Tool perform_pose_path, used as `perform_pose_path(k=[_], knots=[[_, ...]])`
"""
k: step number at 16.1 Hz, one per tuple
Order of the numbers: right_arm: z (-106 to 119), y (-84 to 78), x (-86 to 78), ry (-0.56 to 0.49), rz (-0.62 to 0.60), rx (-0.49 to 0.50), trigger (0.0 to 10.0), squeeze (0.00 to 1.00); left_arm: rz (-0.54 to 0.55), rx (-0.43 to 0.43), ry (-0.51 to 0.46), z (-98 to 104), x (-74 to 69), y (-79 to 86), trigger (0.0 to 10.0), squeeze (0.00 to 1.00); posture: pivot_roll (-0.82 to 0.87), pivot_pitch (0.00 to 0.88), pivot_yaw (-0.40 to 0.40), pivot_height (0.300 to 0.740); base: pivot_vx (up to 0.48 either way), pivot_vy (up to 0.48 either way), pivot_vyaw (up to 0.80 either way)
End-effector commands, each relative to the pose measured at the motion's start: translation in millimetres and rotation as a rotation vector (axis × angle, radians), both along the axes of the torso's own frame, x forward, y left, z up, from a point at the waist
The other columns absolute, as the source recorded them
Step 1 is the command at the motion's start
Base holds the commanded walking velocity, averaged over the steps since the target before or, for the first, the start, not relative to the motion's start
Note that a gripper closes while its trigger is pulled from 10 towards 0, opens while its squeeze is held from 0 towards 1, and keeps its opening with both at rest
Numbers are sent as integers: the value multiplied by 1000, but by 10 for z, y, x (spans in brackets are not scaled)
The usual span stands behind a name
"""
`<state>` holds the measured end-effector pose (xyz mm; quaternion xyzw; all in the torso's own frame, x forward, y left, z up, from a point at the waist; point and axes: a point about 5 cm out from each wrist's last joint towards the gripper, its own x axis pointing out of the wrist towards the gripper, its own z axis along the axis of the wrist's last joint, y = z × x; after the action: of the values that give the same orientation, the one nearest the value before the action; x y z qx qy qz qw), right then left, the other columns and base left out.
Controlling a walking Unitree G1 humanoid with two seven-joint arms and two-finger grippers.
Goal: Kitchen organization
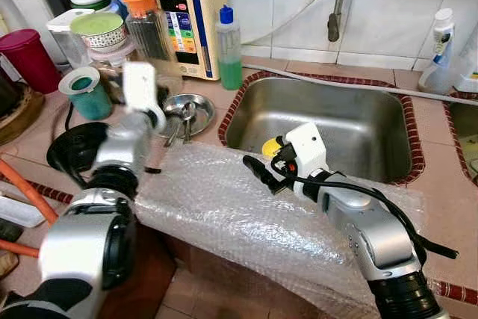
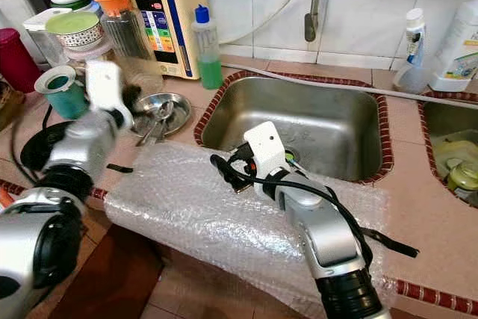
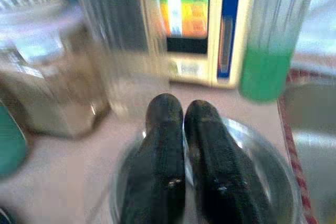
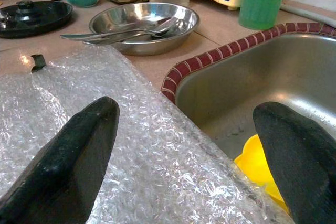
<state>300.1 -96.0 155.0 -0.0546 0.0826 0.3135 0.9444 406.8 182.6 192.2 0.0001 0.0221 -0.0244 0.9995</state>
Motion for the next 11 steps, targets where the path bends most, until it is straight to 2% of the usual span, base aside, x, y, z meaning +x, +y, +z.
perform_pose_path(k=[1, 3, 5, 8, 10, 11], knots=[[14, 24, -8, -8, 11, 5, 10000, 0, 17, -18, -25, 9, -30, 76, 10000, 1000, -9, 0, 126, 740, 0, 0, 0], [17, 36, 4, -8, 20, 2, 10000, 0, 27, -64, -91, 8, -106, 71, 10000, 1000, 9, 0, 111, 740, 0, 0, 0], [23, 39, 9, -9, 24, 0, 10000, 0, 21, -69, -119, -5, -151, 57, 10000, 1000, 12, 0, 107, 740, 0, 0, 0], [34, 39, 17, -11, 35, -4, 10000, 0, -30, -32, -219, -129, -380, 9, 10000, 1000, 25, 0, 91, 740, 0, 0, 0], [31, 43, 10, -9, 41, -7, 10000, 0, -105, -2, -237, -244, -518, -93, 10000, 1000, 26, 0, 85, 740, 0, 0, 0], [30, 54, -2, -6, 49, -8, 10000, 0, -179, 33, -234, -401, -657, -248, 10000, 1000, 27, 0, 76, 740, 0, 0, 0]])
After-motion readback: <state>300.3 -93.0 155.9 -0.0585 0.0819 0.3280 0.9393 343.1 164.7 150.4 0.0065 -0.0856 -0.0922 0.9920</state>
